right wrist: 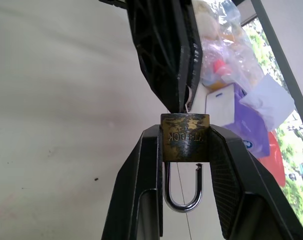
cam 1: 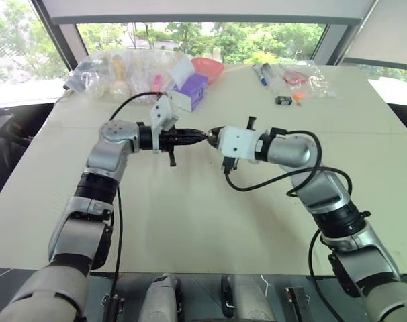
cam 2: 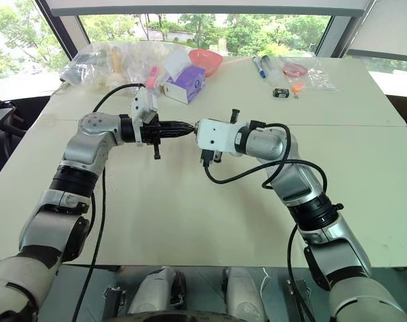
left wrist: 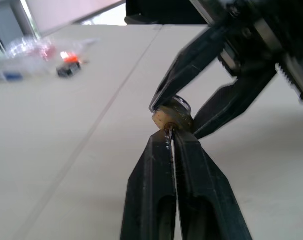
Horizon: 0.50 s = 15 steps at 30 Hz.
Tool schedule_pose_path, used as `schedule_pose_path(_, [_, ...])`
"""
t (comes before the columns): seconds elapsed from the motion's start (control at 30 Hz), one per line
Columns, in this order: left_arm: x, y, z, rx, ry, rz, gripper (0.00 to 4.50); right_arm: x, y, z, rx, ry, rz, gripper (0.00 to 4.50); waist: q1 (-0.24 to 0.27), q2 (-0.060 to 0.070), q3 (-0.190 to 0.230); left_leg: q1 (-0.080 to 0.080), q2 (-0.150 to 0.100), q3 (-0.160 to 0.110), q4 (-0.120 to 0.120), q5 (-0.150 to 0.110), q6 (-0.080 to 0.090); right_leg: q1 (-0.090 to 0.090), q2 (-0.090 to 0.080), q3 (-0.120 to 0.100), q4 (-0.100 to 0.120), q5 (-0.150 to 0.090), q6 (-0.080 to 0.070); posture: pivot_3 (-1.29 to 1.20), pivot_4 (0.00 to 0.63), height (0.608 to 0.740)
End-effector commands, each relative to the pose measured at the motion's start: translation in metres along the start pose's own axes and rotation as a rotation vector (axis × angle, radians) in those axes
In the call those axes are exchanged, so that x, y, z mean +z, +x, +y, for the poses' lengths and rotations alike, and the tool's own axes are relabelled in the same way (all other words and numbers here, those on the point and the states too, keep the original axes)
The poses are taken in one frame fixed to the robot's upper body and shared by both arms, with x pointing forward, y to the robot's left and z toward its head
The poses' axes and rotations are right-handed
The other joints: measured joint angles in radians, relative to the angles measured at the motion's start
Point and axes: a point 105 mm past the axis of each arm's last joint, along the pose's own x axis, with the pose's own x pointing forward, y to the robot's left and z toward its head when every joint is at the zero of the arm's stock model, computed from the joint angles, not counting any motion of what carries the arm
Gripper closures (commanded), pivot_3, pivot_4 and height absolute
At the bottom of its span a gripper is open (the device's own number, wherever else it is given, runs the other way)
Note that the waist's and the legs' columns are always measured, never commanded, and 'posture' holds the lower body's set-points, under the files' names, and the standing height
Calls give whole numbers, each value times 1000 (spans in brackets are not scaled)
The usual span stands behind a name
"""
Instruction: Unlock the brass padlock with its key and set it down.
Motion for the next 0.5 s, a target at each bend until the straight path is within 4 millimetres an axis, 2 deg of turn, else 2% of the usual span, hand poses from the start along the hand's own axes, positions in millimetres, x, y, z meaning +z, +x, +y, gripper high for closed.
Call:
schedule_pose_path(0.03, [20,-5,-5,-46,-142,-80,2641,21,-2,-6,-24,-59,-71,3827,-2,0,0,0,0,0,0,0,0,0,0,0,0,0,0,0,150,734])
schedule_pose_path(0.1, [24,-4,-11,-84,-204,-114,2641,21,-2,-7,-29,-63,-70,3827,-2,0,0,0,0,-1,0,0,0,0,0,0,0,0,0,0,150,734])
schedule_pose_path(0.2, [19,-1,-16,-110,-268,-116,2641,21,-2,-8,-33,-67,-72,3827,1,0,0,0,0,-1,0,0,0,0,0,0,0,0,0,0,150,734])
schedule_pose_path(0.5, [0,4,-18,-97,-275,-48,2641,24,-3,-12,-57,-79,-75,3827,1,0,0,0,0,-1,0,0,0,0,0,0,0,0,0,0,150,734])
